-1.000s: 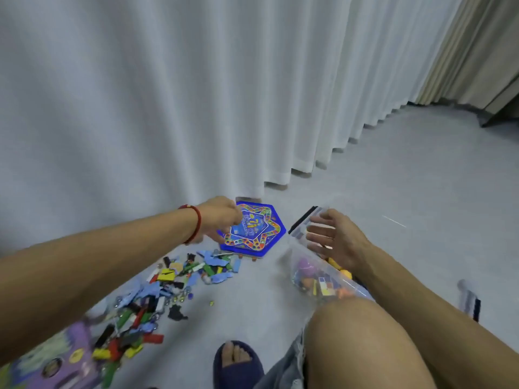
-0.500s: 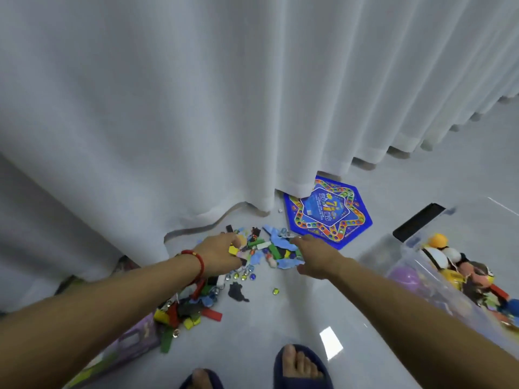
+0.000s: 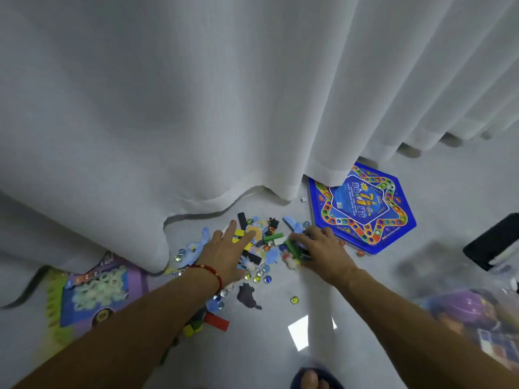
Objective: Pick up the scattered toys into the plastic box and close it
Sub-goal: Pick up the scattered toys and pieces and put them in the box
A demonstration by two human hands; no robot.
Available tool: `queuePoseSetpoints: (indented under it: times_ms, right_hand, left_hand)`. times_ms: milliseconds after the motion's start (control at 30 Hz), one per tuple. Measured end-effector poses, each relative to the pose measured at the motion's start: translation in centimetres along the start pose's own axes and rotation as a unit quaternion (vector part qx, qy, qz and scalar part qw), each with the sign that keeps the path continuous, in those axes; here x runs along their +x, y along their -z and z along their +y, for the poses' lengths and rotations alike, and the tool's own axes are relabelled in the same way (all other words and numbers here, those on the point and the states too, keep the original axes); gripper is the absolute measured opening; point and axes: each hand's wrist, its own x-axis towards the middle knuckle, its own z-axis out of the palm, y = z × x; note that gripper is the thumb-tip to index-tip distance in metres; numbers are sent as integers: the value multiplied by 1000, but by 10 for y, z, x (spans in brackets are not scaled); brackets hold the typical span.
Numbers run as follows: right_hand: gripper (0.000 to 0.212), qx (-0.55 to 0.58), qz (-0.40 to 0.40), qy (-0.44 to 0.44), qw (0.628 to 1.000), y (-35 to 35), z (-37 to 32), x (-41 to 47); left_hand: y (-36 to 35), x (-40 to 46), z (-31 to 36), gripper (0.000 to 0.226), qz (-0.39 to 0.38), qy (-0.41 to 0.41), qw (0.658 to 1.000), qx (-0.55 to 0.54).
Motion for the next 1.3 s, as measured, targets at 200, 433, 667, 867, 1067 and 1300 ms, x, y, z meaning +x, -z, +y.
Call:
queuePoseSetpoints:
  times_ms: [200, 433, 667, 867, 1067, 1300]
  right_hand:
    - [41, 55, 42, -7, 998, 2, -3, -4]
    - [41, 110, 73, -46, 990, -3, -1, -10]
    - [19, 230, 146, -101, 957, 0, 0, -19]
    - [22, 409, 203, -175, 872, 12, -13, -31]
    - [20, 464, 185, -185, 846, 12, -25, -40]
    - [29, 609, 143, -215, 750, 16, -42, -56]
  left_hand:
    - [-4, 13, 5, 89, -18, 4, 999, 35]
    - [-7, 8, 9, 64, 38, 6, 999, 16]
    - [-10, 9, -3, 42, 63, -3, 994, -93]
    - [-6, 7, -13, 23, 88, 1, 977, -193]
    - [7, 2, -18, 27, 125, 37, 964, -230]
    - [21, -17, -28, 53, 178, 157, 945, -225]
